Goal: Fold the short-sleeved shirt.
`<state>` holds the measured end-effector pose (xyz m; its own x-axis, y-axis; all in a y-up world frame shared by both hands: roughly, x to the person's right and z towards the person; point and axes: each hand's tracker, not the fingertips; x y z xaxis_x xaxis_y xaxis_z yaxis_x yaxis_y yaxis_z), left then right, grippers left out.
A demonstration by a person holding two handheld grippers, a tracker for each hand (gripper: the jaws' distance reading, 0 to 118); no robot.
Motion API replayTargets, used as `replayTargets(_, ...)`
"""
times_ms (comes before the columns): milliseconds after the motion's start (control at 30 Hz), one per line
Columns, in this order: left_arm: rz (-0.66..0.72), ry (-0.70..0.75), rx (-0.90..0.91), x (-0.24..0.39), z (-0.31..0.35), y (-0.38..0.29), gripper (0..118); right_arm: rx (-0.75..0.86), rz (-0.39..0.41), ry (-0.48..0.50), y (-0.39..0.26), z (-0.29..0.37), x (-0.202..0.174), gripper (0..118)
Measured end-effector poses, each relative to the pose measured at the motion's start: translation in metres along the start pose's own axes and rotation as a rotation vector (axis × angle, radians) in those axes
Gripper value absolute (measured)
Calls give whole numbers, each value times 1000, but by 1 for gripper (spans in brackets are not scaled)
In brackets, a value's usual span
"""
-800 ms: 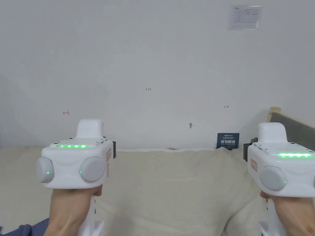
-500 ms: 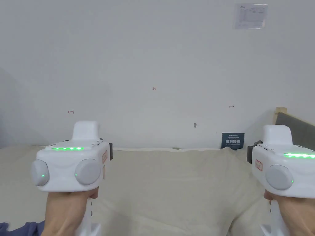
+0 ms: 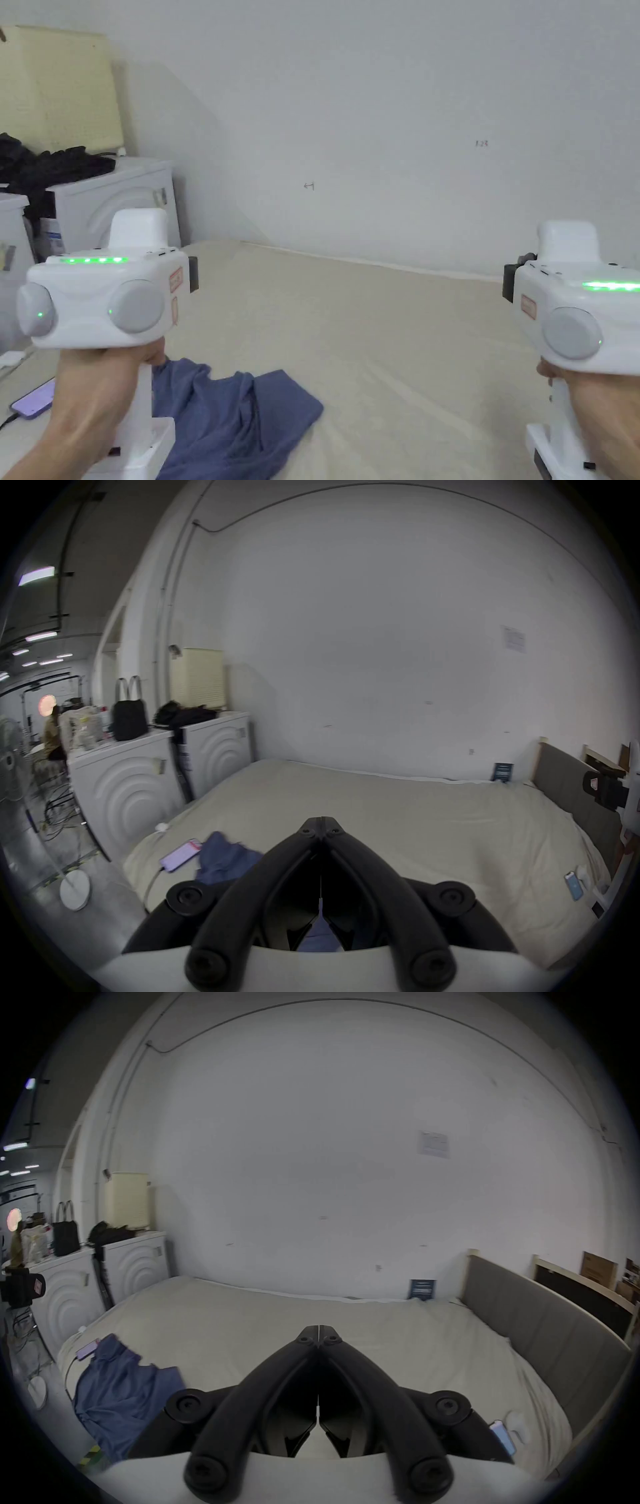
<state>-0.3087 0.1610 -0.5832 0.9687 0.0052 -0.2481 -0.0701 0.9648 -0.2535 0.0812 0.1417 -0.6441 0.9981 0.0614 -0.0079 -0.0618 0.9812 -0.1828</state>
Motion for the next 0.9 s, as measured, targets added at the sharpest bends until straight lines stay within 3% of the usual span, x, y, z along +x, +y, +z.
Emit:
replayTargets(200,-18,50,-37,-36,-1,-11,0,-16,24,52,-9,-11,-31,0)
replayTargets(533,-20,9,-116,-40,-28,-47,0,-99,-6,39,-41,-37,-20,0)
replayTargets(900,-70,-122,-427,-11,-108,-156,0,-251,86,47,-124,-56,-31,0)
